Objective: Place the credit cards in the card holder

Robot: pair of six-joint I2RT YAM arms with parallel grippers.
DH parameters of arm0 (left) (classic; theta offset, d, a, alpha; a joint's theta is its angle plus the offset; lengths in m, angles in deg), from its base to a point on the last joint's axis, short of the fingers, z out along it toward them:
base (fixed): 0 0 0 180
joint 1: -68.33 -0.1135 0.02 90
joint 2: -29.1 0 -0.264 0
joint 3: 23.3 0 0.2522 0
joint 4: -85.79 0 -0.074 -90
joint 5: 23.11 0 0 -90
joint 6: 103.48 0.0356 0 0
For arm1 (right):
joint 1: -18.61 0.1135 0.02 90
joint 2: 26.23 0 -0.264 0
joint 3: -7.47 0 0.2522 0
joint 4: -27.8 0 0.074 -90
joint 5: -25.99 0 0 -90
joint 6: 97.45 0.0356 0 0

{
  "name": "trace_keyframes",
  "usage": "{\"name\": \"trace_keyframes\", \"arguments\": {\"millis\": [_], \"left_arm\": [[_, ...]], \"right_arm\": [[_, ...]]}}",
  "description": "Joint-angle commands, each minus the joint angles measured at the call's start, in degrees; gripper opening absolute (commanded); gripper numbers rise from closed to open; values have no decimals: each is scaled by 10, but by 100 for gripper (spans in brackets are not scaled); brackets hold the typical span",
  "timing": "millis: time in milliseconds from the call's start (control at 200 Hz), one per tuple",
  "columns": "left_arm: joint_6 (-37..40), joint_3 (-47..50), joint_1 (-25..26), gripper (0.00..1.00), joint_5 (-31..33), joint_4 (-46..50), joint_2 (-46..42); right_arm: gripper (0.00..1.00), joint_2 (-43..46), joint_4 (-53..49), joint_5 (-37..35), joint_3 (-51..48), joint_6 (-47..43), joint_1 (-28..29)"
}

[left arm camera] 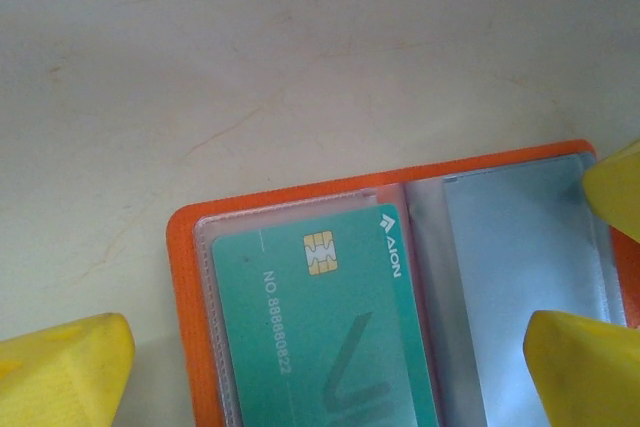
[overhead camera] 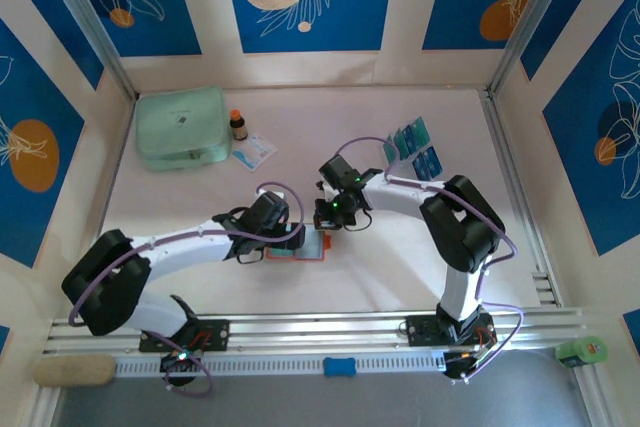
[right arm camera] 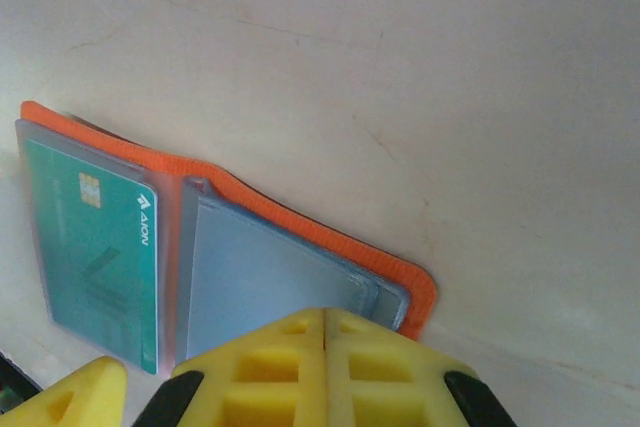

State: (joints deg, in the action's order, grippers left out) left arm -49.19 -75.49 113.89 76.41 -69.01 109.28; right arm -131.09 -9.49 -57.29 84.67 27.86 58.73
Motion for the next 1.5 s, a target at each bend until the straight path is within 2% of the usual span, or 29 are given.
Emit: {"name": "trace_keyframes", "arguments": {"millis": [0,370,730,950,1070,1290,1490], "left_arm": [[1,-7,6,100,9,-6,8],[4,1,5,100,7,-15,21],[7,12,6,100,10,-26,40],[2,27,5,89,5,-43,45],[-2,32,6,83,2,-52,44],[-6,37,5,83,-1,-59,41],[-6,40,6,82,1,-59,35]], "right_arm": [[5,-17,-5,16,16,-8,4],[3,-43,32,57,9,18,8],[3,-42,35,62,8,25,6],[3,-25,31,60,7,26,4],[6,-1,31,49,-4,34,3],[13,15,51,49,-27,59,8],[16,-10,56,51,-22,66,17]]}}
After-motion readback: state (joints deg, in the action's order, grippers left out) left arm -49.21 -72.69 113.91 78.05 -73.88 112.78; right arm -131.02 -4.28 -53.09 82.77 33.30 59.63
